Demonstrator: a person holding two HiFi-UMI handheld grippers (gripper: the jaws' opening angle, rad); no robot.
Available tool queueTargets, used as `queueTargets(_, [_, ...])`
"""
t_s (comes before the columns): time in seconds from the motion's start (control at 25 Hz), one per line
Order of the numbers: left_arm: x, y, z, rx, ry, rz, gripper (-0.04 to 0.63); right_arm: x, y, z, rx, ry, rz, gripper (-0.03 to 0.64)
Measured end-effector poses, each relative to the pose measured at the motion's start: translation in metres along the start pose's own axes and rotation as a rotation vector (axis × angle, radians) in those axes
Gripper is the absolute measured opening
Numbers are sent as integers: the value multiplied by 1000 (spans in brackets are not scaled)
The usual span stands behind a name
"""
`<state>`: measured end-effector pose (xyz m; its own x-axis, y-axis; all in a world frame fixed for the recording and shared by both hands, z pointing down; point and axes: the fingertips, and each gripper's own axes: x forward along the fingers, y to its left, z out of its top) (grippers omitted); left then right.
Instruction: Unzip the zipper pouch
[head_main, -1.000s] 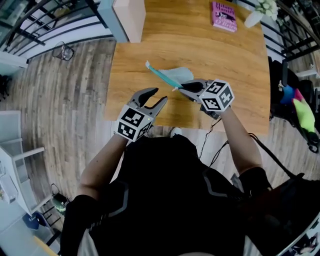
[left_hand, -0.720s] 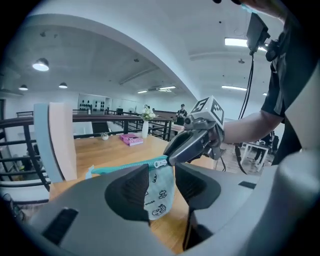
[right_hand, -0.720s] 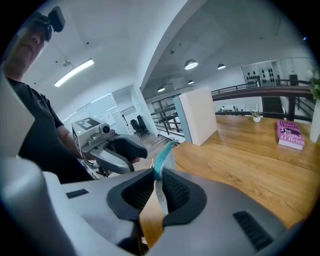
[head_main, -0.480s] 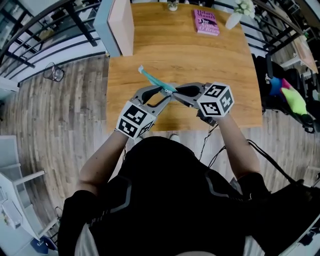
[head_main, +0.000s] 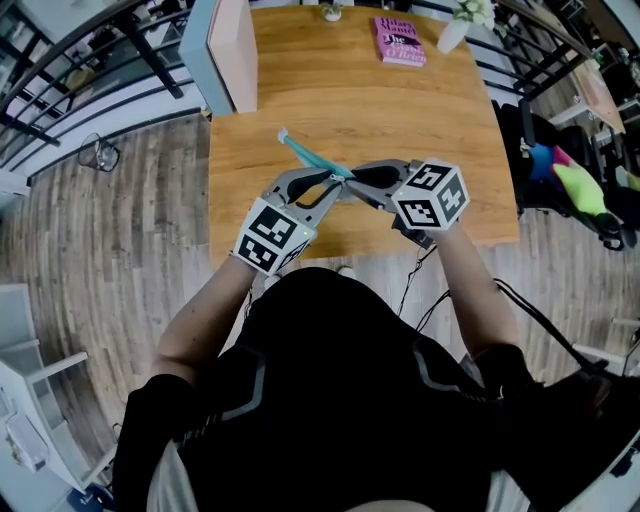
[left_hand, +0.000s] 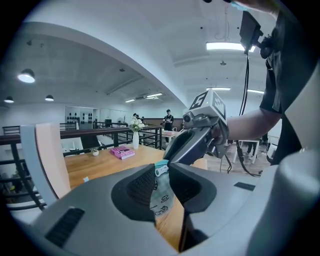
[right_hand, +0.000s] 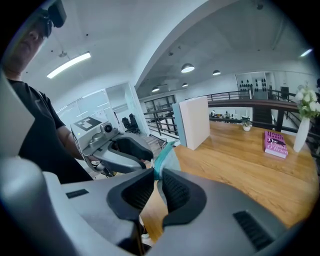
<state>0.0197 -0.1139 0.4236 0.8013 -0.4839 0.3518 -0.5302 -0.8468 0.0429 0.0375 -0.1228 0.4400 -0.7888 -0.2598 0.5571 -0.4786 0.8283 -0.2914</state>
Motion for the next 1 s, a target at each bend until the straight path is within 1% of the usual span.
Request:
queueTargets(0.24, [-5,-5,6,-56,-38,-59,104,-3,0,-1,13,-14,8,60])
queueTargets(0.32, [-5,-7,6,-61,-43,-83,104,-4,2,0,5,-17,15,60])
queueTargets(0.4, [-6,-10,7,-45,-43,-105,104,-5,2,1,-2,-18,15,60])
queueTargets(0.52, [-4,-12,2,11,-12,-93,104,-5,5,3,4,-31,36,60])
queueTargets(0.56, [-3,-12,1,17,-7,-84,104,-5,7,4,3,-35,43,60])
queueTargets(0.64, [-2,-10,1,3,-16,-65,98,-6,8,5,-3,-35,45,60])
queueTargets(0.72, [-2,-7,3,-18,-27,-47,67,-7,8,6,-4,-35,49,60])
queueTargets(0.84, [-6,-6,4,-34,-35,-55,44,-5,11,7,-12,-29,53,60])
queueTargets(1.0, [-8,-5,6,-52,-30,-58,34,-4,11,8,-25,-30,54,60])
